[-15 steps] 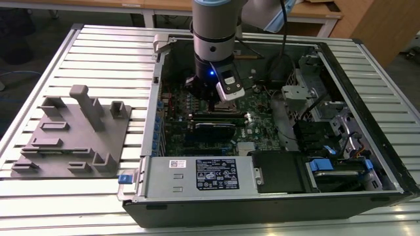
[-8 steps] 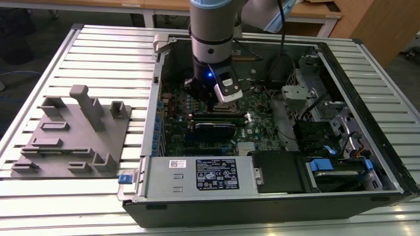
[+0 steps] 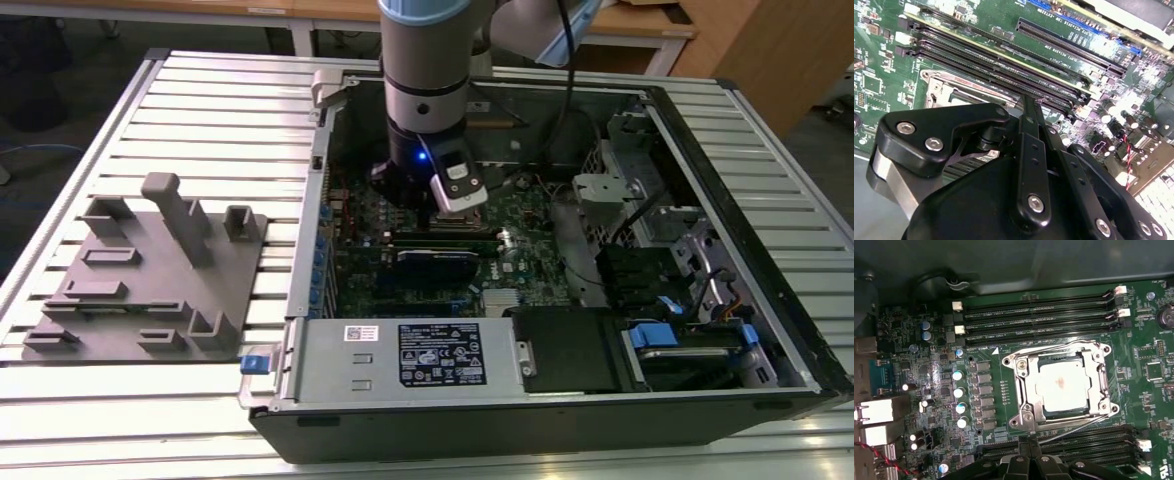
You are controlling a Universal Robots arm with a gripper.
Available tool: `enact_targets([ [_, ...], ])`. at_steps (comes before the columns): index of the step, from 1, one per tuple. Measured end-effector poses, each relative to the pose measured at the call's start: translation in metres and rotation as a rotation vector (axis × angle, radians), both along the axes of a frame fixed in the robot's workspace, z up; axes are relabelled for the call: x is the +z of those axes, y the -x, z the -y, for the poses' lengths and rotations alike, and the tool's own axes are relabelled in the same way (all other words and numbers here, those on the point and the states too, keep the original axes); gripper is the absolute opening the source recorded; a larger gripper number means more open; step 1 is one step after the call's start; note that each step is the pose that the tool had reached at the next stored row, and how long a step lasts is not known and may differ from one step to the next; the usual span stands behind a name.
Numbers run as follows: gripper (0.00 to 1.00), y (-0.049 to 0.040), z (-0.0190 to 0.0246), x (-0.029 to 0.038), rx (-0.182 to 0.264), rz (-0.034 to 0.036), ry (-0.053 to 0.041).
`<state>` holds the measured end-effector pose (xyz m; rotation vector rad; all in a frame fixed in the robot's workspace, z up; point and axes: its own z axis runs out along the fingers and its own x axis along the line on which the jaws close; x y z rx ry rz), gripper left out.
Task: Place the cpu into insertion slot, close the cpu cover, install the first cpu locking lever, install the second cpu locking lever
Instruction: 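Install the second cpu locking lever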
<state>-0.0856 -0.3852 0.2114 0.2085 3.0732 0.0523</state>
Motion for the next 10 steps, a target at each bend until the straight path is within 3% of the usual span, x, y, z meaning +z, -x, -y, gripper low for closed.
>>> enact_targets([
  [10,0.10,0.0036,0.0000,-0.0035,0.000,0.0001,-0.0022],
])
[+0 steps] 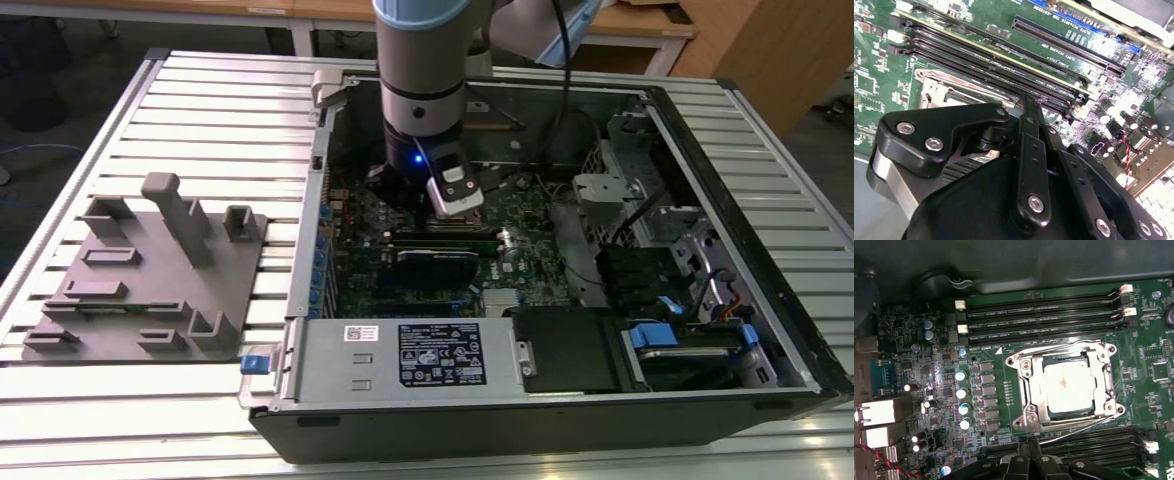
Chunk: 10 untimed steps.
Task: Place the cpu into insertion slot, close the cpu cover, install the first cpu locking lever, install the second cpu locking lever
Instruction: 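Install the second cpu locking lever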
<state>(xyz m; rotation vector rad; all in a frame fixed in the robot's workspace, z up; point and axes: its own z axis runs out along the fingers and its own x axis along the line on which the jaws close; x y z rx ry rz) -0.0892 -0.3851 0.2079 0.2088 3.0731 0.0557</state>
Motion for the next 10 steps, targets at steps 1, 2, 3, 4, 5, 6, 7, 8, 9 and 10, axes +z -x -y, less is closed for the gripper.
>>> enact_targets([
  [1,0.10,0.0008,0.0000,-0.0008,0.000,0.0000,-0.0001],
  [2,0.10,0.0014,0.0000,-0.0016,0.000,0.0000,-0.0001],
  [3,0.10,0.0019,0.0000,-0.0024,0.000,0.0000,-0.0001],
  [4,0.10,0.0021,0.0000,-0.0033,0.000,-0.0001,-0.0002],
  [5,0.10,0.0023,0.0000,-0.0041,0.000,-0.0001,-0.0008],
  [6,0.10,0.0025,0.0001,-0.0048,0.000,-0.0001,-0.0022],
  [7,0.10,0.0027,0.0001,-0.0053,0.000,-0.0003,-0.0059],
  [8,0.10,0.0028,0.0001,-0.0056,0.000,-0.0002,-0.0106],
  [9,0.10,0.0029,0.0003,-0.0057,0.000,-0.0001,-0.0128],
  [10,0.10,0.0029,0.0008,-0.0058,0.000,-0.0001,-0.0139],
])
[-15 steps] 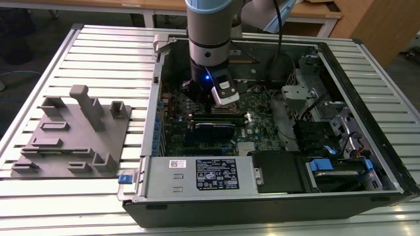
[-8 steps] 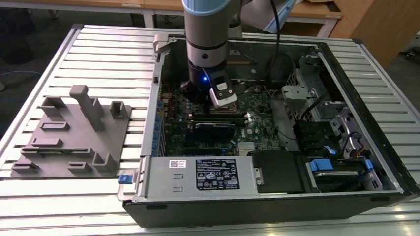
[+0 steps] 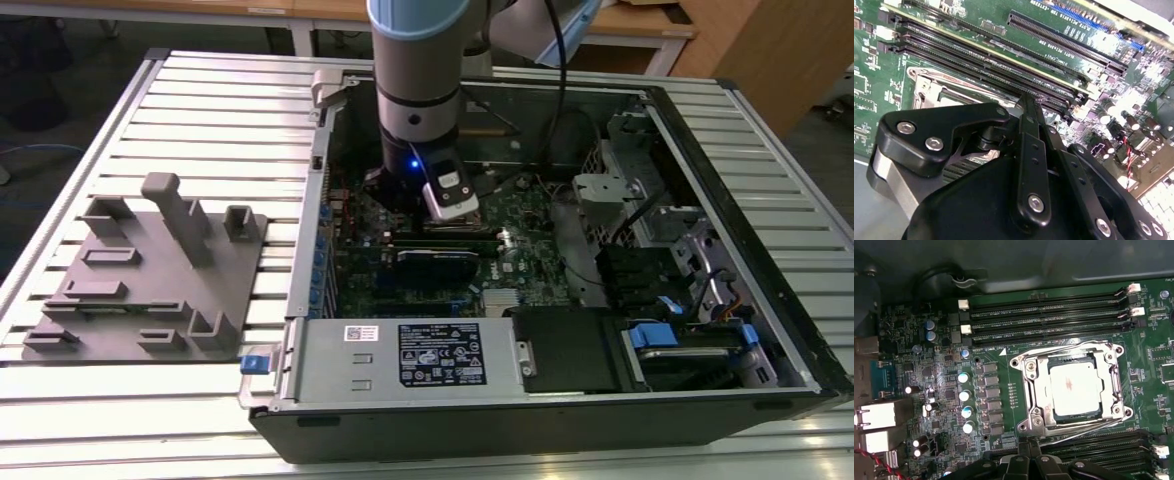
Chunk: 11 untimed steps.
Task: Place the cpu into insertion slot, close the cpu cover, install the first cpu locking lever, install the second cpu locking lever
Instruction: 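Install the second cpu locking lever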
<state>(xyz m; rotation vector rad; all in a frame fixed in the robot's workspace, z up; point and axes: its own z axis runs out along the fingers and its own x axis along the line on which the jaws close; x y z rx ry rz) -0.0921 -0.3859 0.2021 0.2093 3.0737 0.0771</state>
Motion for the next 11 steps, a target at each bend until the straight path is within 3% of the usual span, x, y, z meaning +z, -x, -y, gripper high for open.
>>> enact_targets([
  [2,0.10,0.0000,0.0011,-0.0002,0.000,0.0000,-0.0047],
  [6,0.10,0.0002,0.0041,-0.0011,0.000,0.0001,-0.0240],
  [11,0.10,0.0010,0.0074,-0.0019,0.000,-0.0001,-0.0603],
])
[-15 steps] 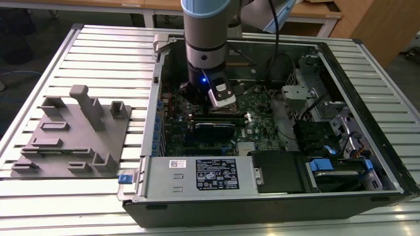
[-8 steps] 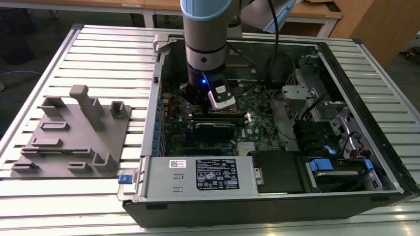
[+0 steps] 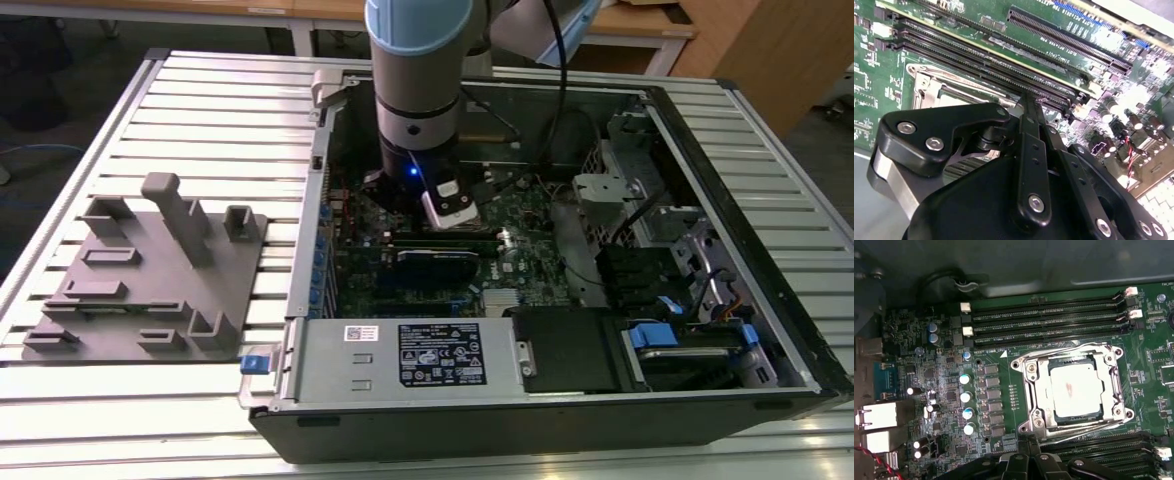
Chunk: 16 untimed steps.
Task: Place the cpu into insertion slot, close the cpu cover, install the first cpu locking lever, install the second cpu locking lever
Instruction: 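Install the second cpu locking lever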
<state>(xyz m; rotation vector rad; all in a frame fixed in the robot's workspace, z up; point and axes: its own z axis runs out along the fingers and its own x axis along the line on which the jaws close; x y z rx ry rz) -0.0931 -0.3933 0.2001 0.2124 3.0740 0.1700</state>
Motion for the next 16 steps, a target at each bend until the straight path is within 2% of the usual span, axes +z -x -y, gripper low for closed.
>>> enact_targets([
  [3,0.10,0.0005,0.0014,-0.0009,0.000,0.0001,-0.0153],
  [9,0.10,0.0013,0.0031,-0.0046,0.000,0.0002,-0.0304],
  [13,0.10,0.0017,0.0041,-0.0051,0.000,0.0002,-0.0675],
  [14,0.10,0.0017,0.0041,-0.0053,0.000,0.0005,-0.0719],
  [16,0.10,0.0018,0.0042,-0.0051,0.000,0.0003,-0.0725],
])
